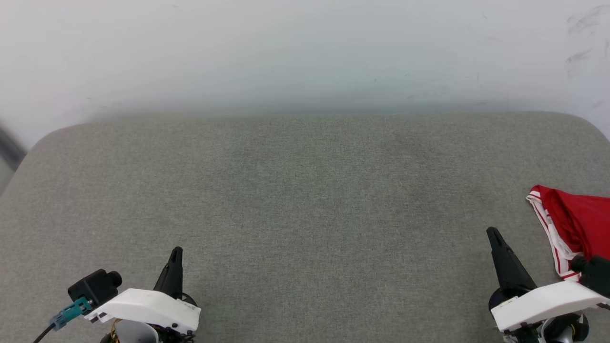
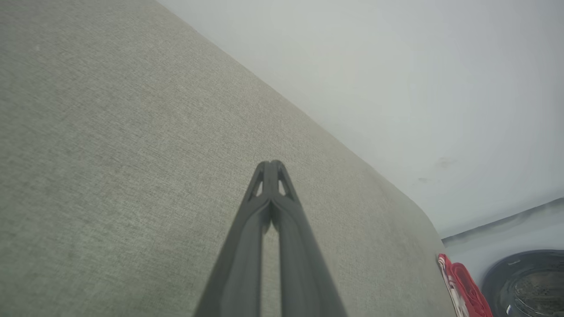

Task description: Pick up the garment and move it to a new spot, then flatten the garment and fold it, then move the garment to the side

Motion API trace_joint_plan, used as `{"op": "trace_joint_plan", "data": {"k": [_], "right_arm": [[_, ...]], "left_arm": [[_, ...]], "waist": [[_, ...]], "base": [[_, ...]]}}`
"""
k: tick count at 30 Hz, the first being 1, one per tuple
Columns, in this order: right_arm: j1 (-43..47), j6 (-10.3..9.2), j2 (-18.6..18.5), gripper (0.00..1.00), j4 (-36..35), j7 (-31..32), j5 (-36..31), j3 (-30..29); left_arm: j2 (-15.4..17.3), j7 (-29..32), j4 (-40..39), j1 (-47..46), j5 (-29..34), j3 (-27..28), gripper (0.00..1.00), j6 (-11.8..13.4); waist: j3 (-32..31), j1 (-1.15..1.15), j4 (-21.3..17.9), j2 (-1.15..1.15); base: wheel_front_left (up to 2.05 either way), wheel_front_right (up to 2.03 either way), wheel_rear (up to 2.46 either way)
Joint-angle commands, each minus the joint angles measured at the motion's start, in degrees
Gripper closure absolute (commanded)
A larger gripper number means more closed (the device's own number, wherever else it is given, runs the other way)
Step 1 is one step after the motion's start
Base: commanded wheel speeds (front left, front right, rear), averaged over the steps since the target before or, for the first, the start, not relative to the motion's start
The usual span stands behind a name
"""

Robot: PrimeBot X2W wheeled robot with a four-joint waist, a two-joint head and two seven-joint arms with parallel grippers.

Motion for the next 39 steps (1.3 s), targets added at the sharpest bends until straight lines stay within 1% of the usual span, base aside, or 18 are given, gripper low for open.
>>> {"op": "trace_joint_plan", "data": {"k": [1,19,39], "right_arm": [[-1.94,0.00,-0.46,1.00,-0.09,0.04,2.74,-0.20],[-3.49,0.00,-0.57,1.00,2.90,0.33,16.58,-0.91],[-4.84,0.00,-0.55,1.00,5.74,0.71,29.26,-1.73]], "left_arm": [[-0.35,0.49,-0.36,-1.66,-1.79,1.31,1.00,-0.75],[-3.38,3.69,0.86,-2.24,-11.19,6.10,1.00,-4.35],[-6.27,6.84,2.12,-2.92,-19.82,10.63,1.00,-7.65]], "waist": [[0.01,0.00,0.02,0.00],[0.09,0.00,0.19,0.00],[0.19,0.00,0.39,0.00]], "base": [[0.00,0.00,0.00],[0.00,0.00,0.00],[0.00,0.00,0.00]]}}
